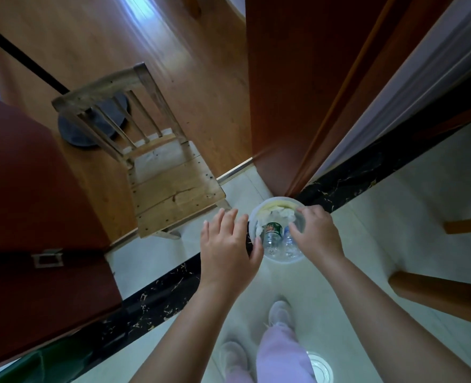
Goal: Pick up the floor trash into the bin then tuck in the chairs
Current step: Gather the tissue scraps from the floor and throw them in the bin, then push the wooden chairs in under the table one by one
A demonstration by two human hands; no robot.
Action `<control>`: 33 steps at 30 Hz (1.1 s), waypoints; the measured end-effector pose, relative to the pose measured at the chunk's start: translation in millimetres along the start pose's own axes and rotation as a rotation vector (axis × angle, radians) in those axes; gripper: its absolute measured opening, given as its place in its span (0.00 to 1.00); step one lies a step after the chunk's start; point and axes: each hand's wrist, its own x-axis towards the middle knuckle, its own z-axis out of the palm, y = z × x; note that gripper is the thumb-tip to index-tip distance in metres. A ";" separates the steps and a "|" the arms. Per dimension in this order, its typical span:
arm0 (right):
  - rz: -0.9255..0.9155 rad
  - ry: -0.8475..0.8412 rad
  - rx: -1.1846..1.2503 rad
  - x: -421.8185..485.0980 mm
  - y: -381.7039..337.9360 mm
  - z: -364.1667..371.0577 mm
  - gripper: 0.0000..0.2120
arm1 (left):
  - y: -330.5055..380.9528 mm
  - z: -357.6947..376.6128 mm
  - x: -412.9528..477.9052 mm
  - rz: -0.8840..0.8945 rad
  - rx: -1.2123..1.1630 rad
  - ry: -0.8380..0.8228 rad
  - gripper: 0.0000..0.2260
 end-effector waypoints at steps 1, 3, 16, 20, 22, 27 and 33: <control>-0.052 0.034 -0.019 -8.2 -3.7 -7.2 0.19 | 2.4 -4.9 -1.8 0.009 0.003 0.007 0.22; -0.140 0.124 -0.038 -27.1 -11.9 -22.7 0.17 | 7.9 -18.3 -5.8 0.027 0.018 0.022 0.23; -0.193 0.513 -0.063 -199.2 -69.3 -151.4 0.23 | 58.4 -161.4 -78.4 0.237 0.011 0.202 0.24; -0.124 0.523 -0.060 -258.5 -76.4 -176.0 0.24 | 67.9 -204.0 -111.0 0.287 -0.003 0.186 0.23; -0.098 0.536 -0.072 -287.6 -81.6 -188.7 0.25 | 72.1 -220.2 -127.9 0.315 -0.025 0.179 0.23; -0.068 0.645 -0.169 -362.5 -100.5 -228.1 0.25 | 93.4 -261.8 -165.9 0.404 -0.172 0.189 0.23; 0.017 0.818 -0.253 -446.0 -99.3 -257.6 0.23 | 145.7 -303.0 -209.1 0.672 -0.242 0.251 0.22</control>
